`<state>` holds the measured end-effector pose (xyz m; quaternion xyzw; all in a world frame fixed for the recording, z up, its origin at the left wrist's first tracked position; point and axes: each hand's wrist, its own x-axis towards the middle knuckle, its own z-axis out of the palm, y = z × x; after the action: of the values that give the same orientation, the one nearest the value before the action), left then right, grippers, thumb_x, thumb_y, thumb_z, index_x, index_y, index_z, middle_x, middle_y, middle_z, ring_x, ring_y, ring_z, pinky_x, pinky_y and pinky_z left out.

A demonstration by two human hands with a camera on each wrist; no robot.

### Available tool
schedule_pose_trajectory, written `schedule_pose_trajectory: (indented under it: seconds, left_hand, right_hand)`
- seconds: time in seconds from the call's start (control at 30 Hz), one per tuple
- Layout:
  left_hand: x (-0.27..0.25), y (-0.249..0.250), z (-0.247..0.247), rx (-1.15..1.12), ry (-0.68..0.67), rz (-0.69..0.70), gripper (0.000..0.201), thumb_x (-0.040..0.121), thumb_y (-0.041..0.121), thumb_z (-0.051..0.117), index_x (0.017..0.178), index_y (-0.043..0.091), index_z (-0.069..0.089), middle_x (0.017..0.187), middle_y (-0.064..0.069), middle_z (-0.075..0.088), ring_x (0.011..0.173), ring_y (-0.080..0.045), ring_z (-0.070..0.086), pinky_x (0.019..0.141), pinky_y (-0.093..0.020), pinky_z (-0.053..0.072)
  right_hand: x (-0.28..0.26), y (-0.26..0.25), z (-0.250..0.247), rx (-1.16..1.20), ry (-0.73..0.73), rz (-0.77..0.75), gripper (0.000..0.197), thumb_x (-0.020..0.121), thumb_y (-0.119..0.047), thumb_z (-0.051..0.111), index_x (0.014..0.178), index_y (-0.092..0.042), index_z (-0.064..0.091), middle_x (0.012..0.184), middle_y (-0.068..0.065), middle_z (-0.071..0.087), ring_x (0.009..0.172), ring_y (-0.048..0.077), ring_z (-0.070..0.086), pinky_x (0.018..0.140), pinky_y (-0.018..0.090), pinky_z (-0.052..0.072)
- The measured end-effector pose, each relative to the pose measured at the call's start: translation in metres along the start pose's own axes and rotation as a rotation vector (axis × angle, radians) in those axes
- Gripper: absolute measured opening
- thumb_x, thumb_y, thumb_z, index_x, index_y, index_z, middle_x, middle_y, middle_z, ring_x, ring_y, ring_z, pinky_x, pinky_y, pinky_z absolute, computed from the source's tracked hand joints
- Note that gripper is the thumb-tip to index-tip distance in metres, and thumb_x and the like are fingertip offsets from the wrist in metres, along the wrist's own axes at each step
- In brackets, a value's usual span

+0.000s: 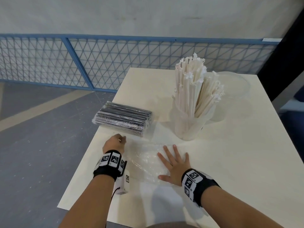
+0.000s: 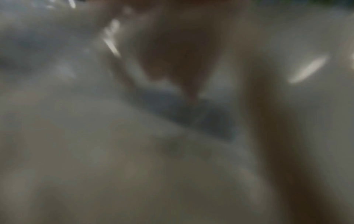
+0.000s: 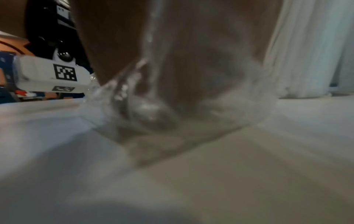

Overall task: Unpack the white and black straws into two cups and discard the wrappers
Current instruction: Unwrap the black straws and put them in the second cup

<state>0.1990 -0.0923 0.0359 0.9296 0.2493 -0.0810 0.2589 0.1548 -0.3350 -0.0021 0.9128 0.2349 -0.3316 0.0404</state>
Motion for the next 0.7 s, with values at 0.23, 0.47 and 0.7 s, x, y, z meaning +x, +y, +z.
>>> schedule_pose_trajectory:
  seconds: [0.23, 0.47, 0.7]
  left_hand:
    - [-0.014, -0.001, -0.004, 0.127, 0.343, 0.092, 0.033, 0.083, 0.020, 0.059, 0.113, 0.011, 0.048, 0.120, -0.014, 0.054, 0.110, -0.033, 0.051, 0.099, -0.047, 0.032]
    - [-0.063, 0.016, 0.042, 0.607, -0.423, 0.460, 0.092, 0.085, 0.060, 0.043, 0.145, 0.022, -0.015, 0.155, -0.005, -0.018, 0.144, -0.028, -0.013, 0.115, -0.052, 0.001]
    - [-0.039, -0.015, 0.039, 0.638, -0.571, 0.391, 0.131, 0.038, 0.092, 0.045, 0.130, 0.044, -0.035, 0.138, 0.006, -0.049, 0.132, -0.032, -0.038, 0.105, -0.068, -0.008]
  right_hand:
    - [0.002, 0.005, -0.002, 0.037, -0.054, 0.009, 0.101, 0.049, -0.086, -0.002, 0.137, -0.044, -0.028, 0.133, -0.010, -0.050, 0.126, 0.018, -0.044, 0.103, 0.072, -0.004]
    - [0.002, 0.004, -0.004, 0.035, -0.084, 0.018, 0.090, 0.068, -0.084, 0.011, 0.137, -0.042, -0.028, 0.131, -0.009, -0.051, 0.135, 0.025, -0.039, 0.103, 0.072, -0.004]
    - [0.000, 0.011, -0.002, 0.064, -0.042, -0.002, 0.092, 0.078, -0.078, 0.033, 0.140, -0.043, -0.024, 0.138, -0.011, -0.047, 0.137, 0.022, -0.036, 0.100, 0.074, -0.007]
